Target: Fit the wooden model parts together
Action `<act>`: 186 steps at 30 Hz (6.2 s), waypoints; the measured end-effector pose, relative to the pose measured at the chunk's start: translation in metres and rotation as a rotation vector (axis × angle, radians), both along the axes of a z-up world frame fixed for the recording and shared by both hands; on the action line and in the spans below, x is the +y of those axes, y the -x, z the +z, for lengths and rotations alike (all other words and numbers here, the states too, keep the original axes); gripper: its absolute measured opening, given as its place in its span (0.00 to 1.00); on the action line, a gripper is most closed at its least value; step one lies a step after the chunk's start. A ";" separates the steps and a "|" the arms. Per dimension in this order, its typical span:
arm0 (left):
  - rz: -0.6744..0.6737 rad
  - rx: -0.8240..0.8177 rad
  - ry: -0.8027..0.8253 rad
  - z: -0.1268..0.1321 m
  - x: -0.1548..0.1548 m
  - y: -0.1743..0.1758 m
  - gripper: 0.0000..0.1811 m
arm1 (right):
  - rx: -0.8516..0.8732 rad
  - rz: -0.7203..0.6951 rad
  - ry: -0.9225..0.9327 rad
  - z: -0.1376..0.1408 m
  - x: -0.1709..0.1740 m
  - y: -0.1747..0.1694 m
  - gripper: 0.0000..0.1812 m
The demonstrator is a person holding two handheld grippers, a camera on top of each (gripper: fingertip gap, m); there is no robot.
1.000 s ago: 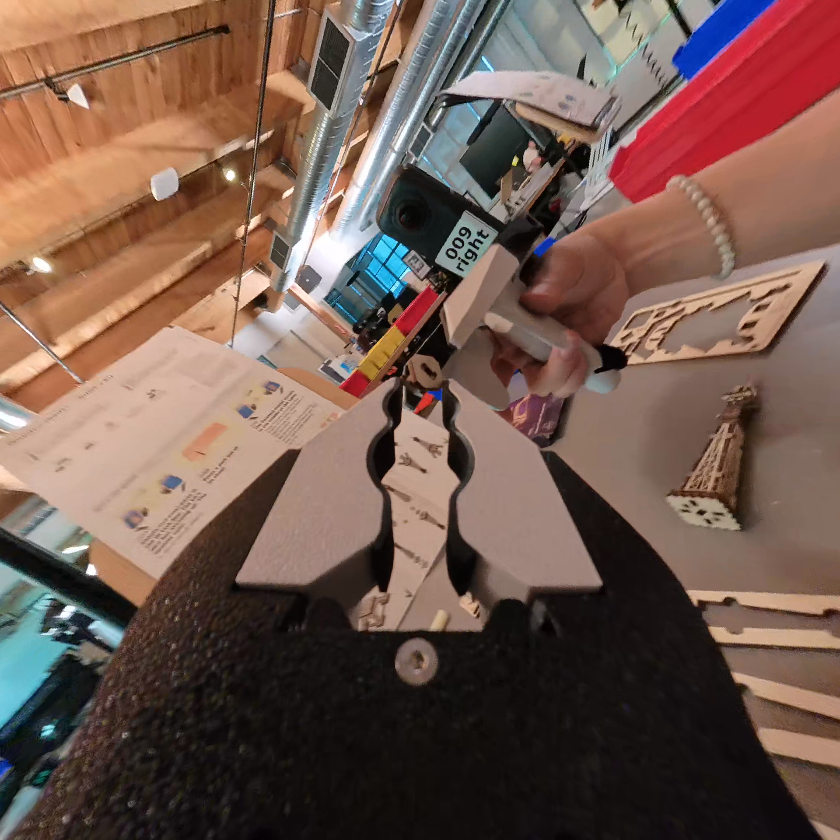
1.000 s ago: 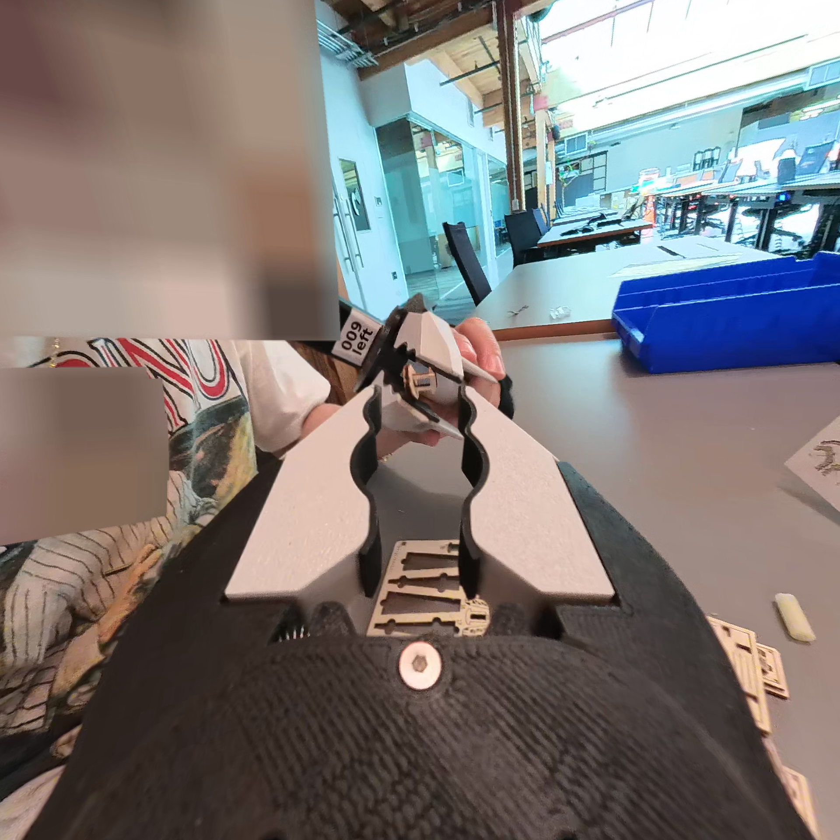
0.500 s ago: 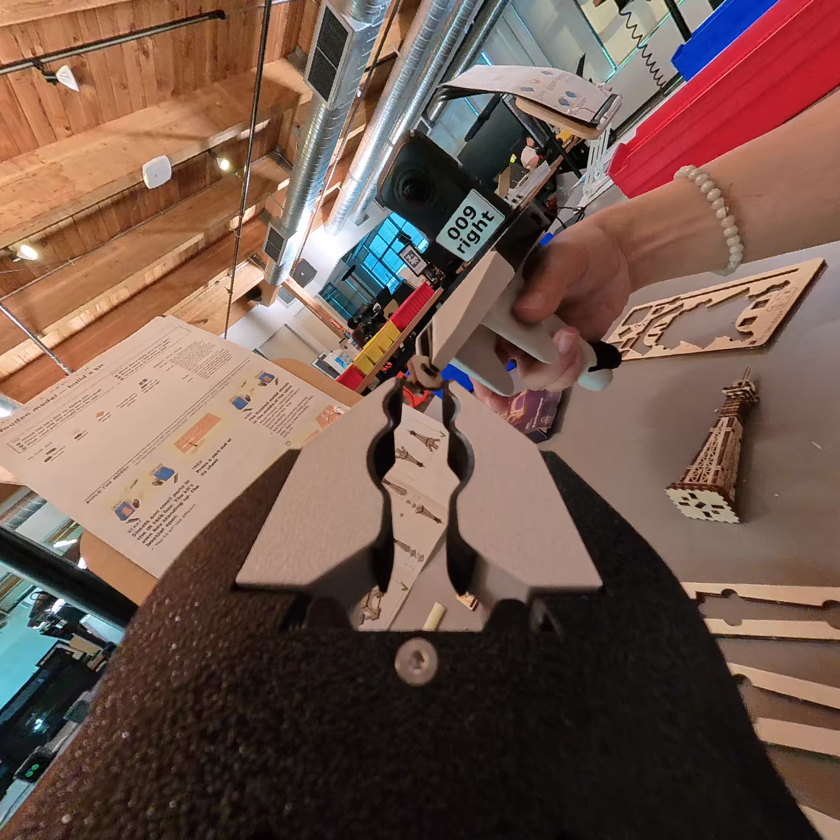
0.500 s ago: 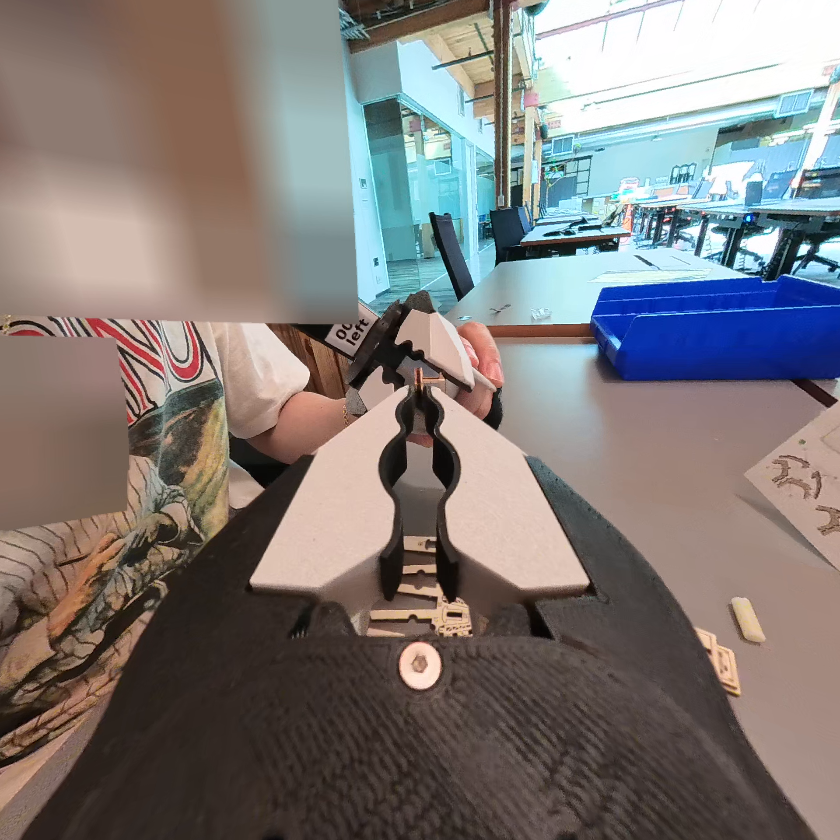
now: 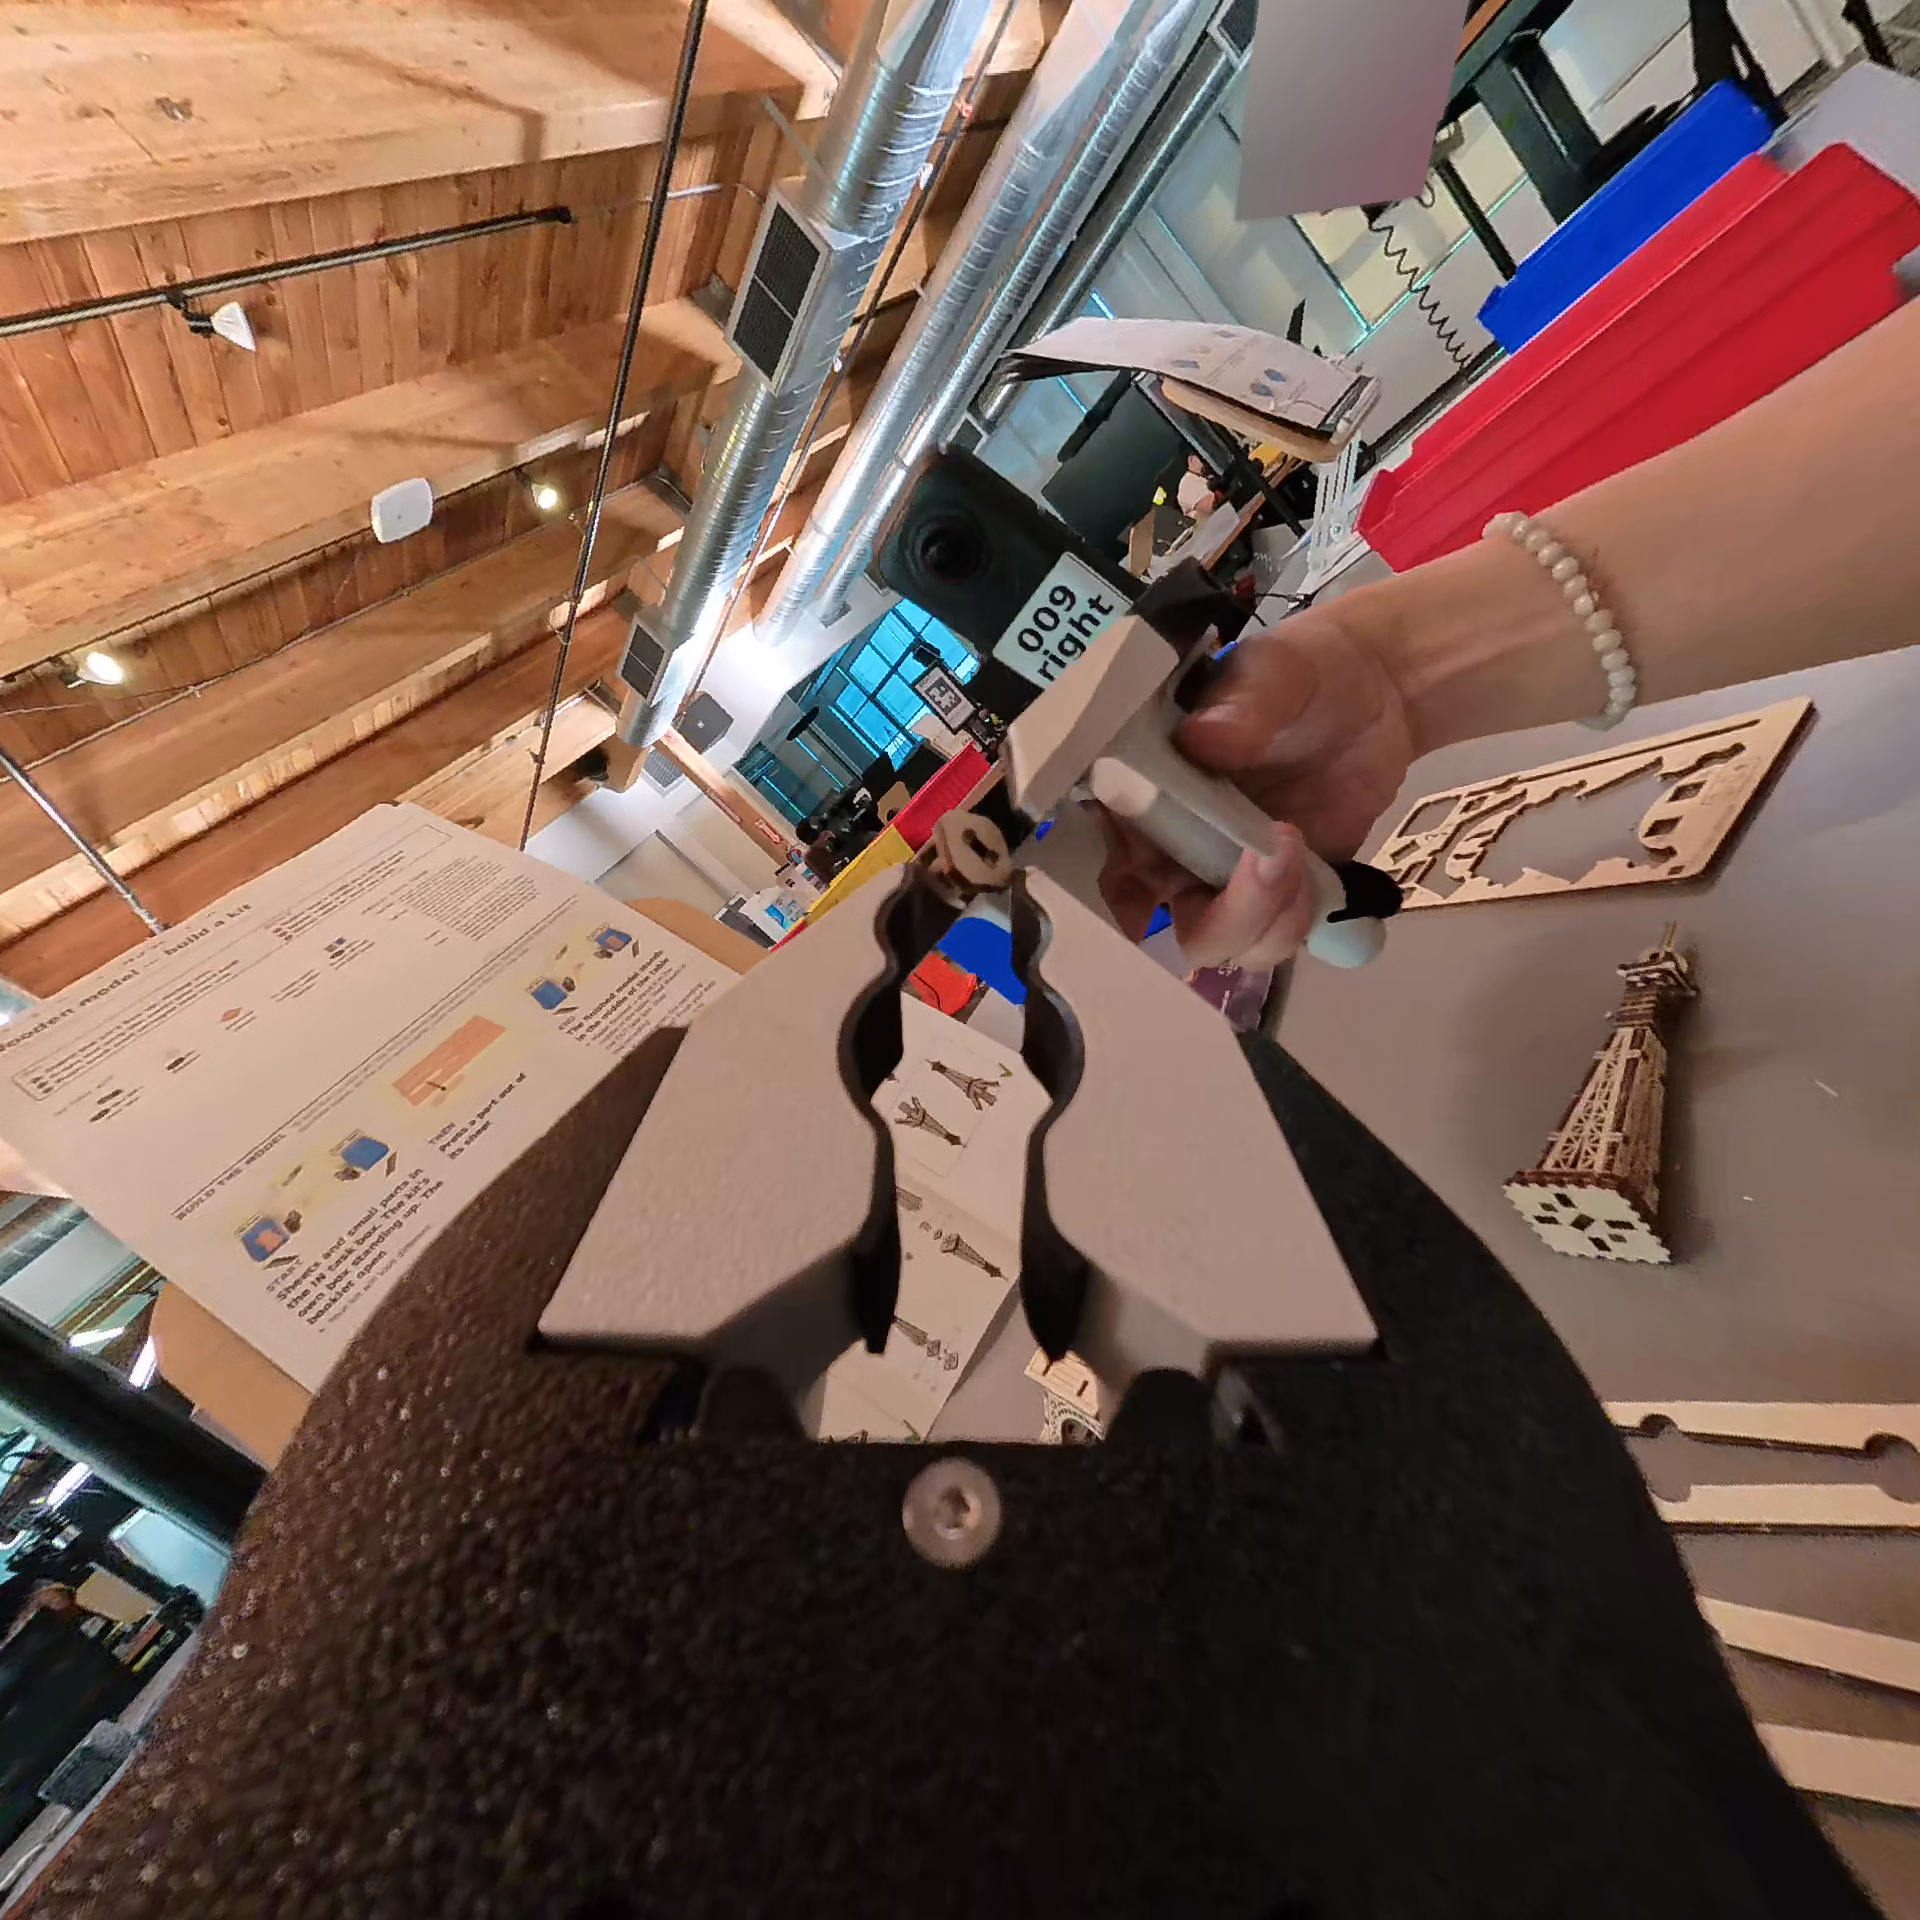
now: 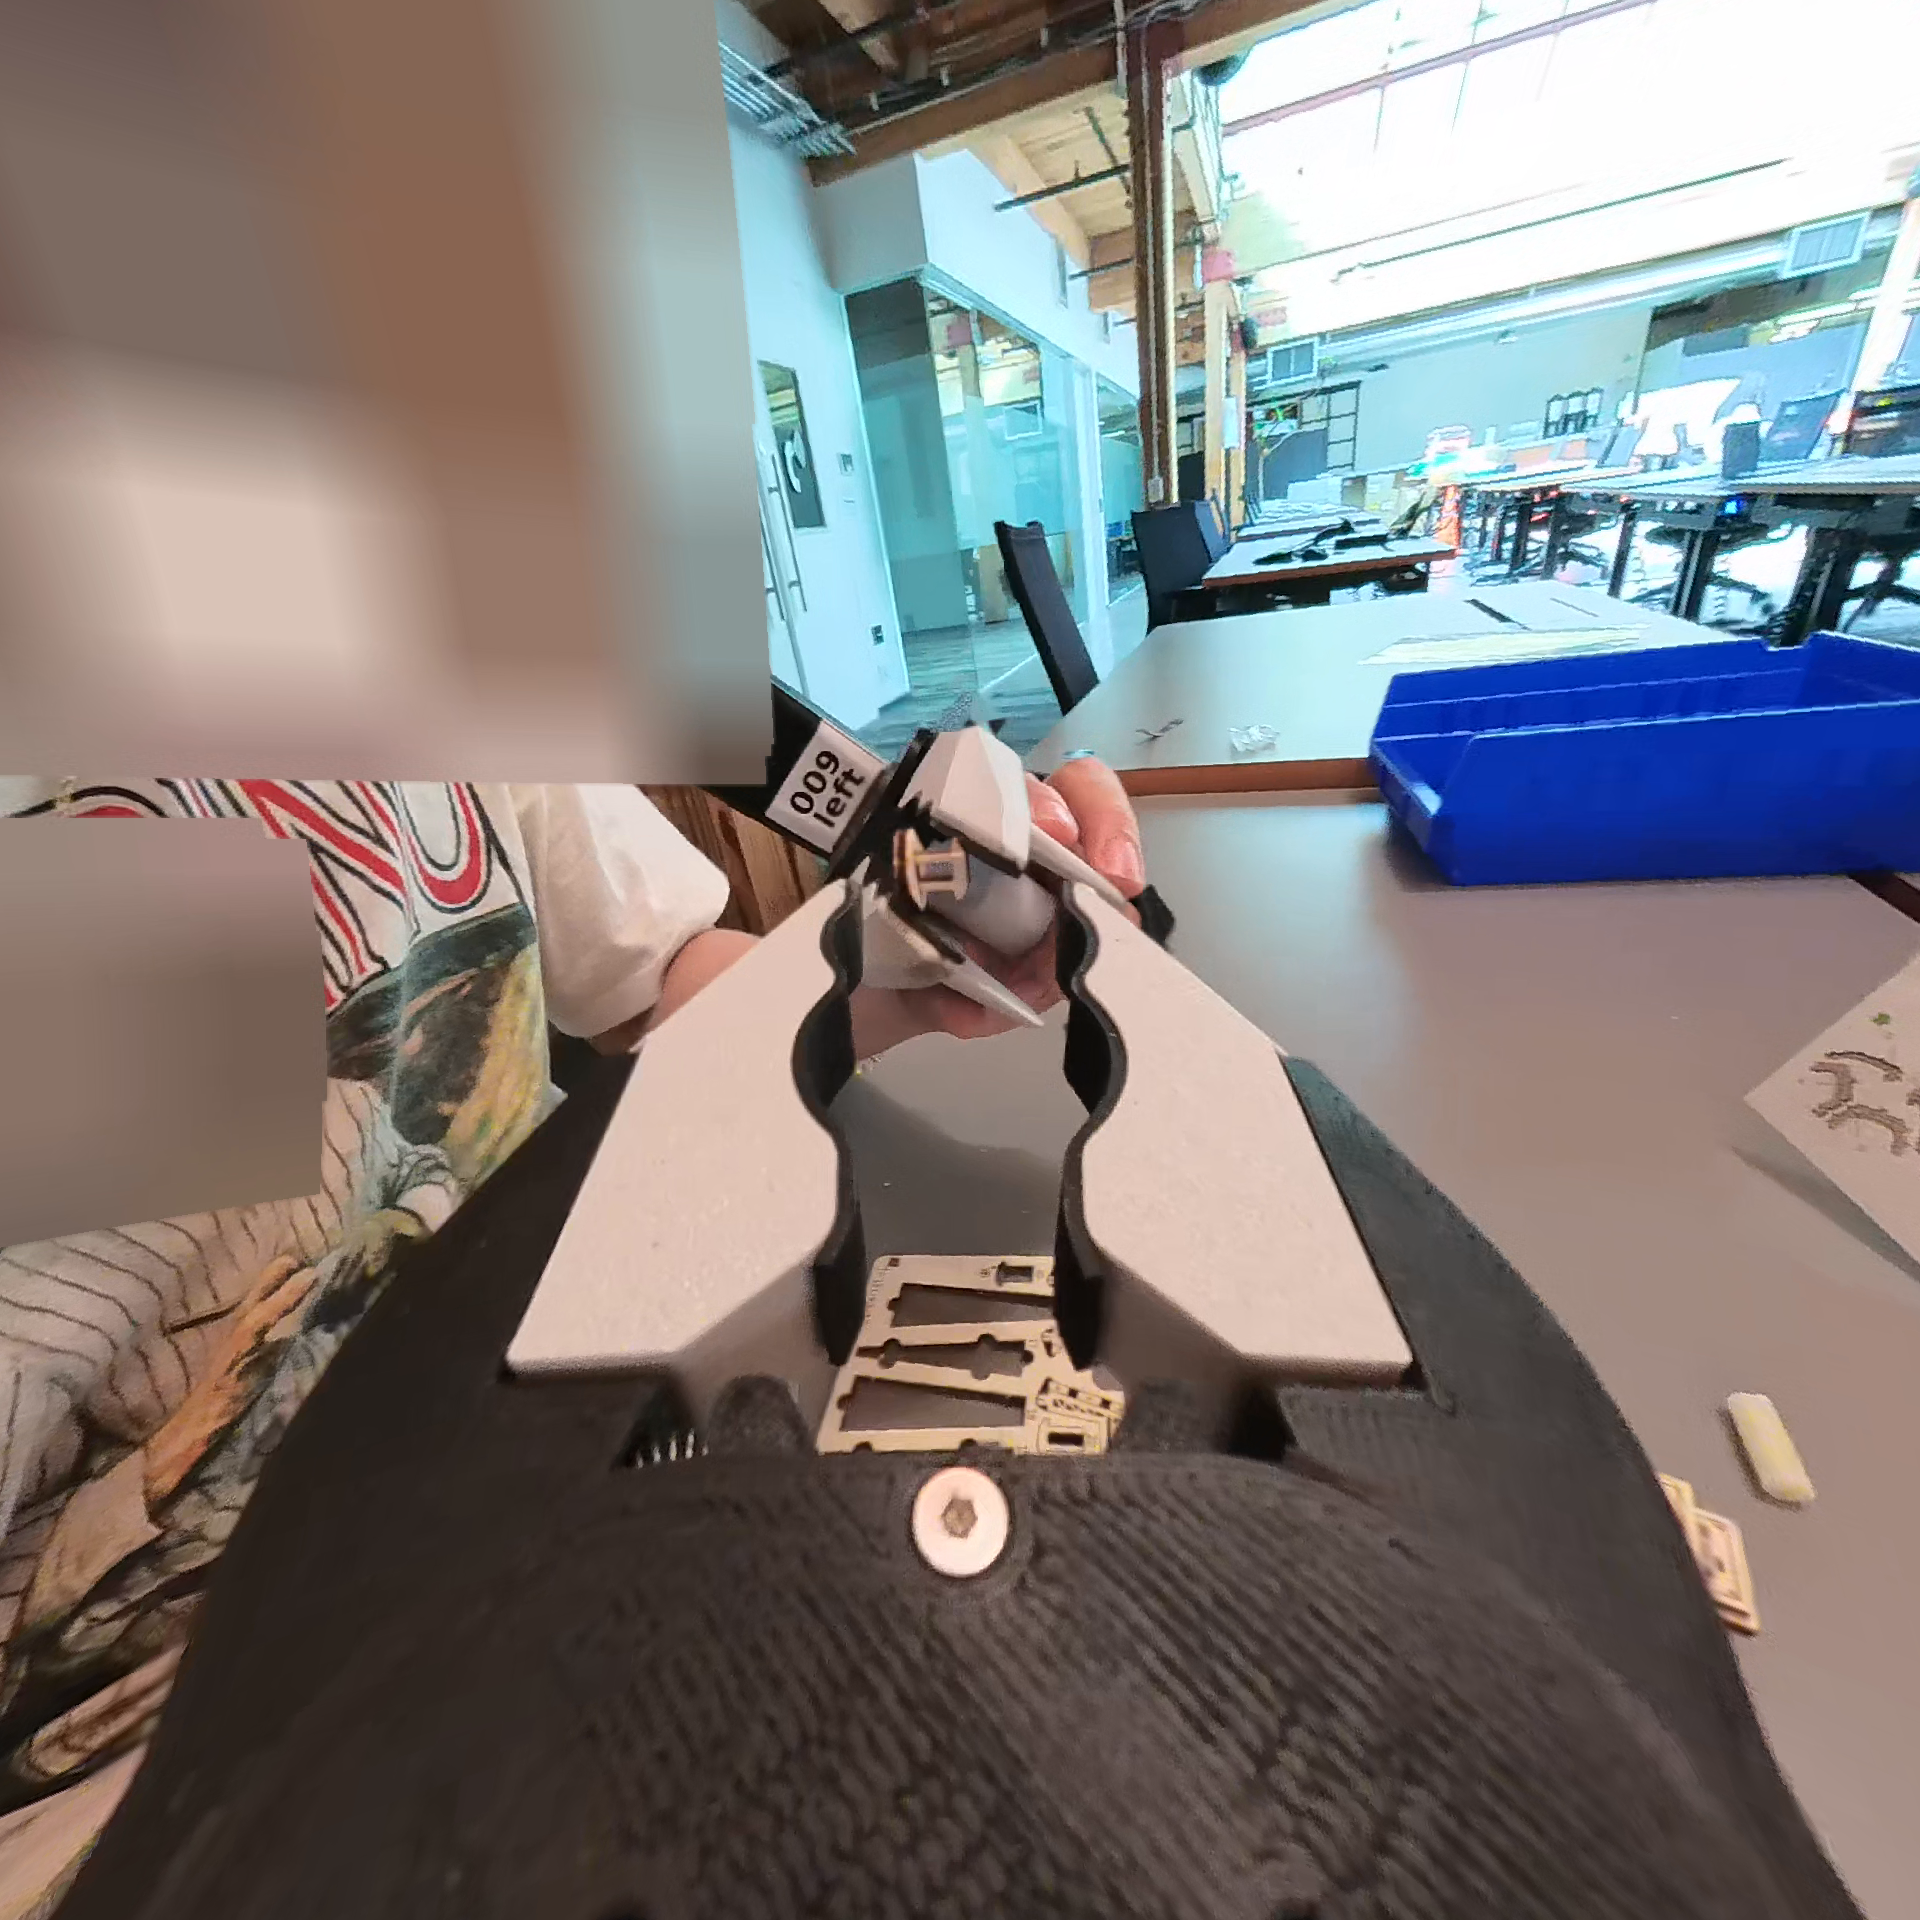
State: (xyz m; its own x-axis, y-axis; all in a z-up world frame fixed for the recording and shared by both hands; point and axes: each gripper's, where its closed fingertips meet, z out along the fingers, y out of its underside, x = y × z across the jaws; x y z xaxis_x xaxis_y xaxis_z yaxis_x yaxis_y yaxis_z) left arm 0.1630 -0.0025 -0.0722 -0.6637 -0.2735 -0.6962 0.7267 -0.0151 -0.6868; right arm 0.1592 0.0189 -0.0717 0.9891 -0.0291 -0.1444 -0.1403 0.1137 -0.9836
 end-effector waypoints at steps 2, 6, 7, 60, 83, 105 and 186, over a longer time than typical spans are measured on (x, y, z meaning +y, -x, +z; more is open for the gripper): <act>0.003 -0.012 0.017 0.002 0.001 0.001 0.08 | -0.028 -0.016 0.023 0.000 0.003 0.000 0.14; 0.031 -0.034 0.052 0.006 0.005 -0.003 0.08 | -0.065 -0.050 0.057 0.003 0.005 0.000 0.08; 0.030 -0.037 0.057 0.007 0.006 -0.003 0.08 | -0.079 -0.058 0.067 0.003 0.006 0.001 0.07; 0.032 0.003 0.068 0.006 0.009 -0.010 0.12 | -0.208 -0.186 0.156 0.007 0.008 -0.006 0.06; -0.586 0.585 -0.180 -0.018 0.014 0.041 0.07 | -0.310 -0.142 -0.002 -0.013 -0.002 0.033 0.05; -0.561 0.596 -0.249 -0.038 0.000 0.044 0.06 | -0.266 -0.209 -0.008 -0.035 -0.016 0.037 0.06; -0.503 0.692 -0.314 -0.067 -0.012 0.029 0.04 | -0.315 -0.249 0.144 -0.066 -0.026 0.025 0.00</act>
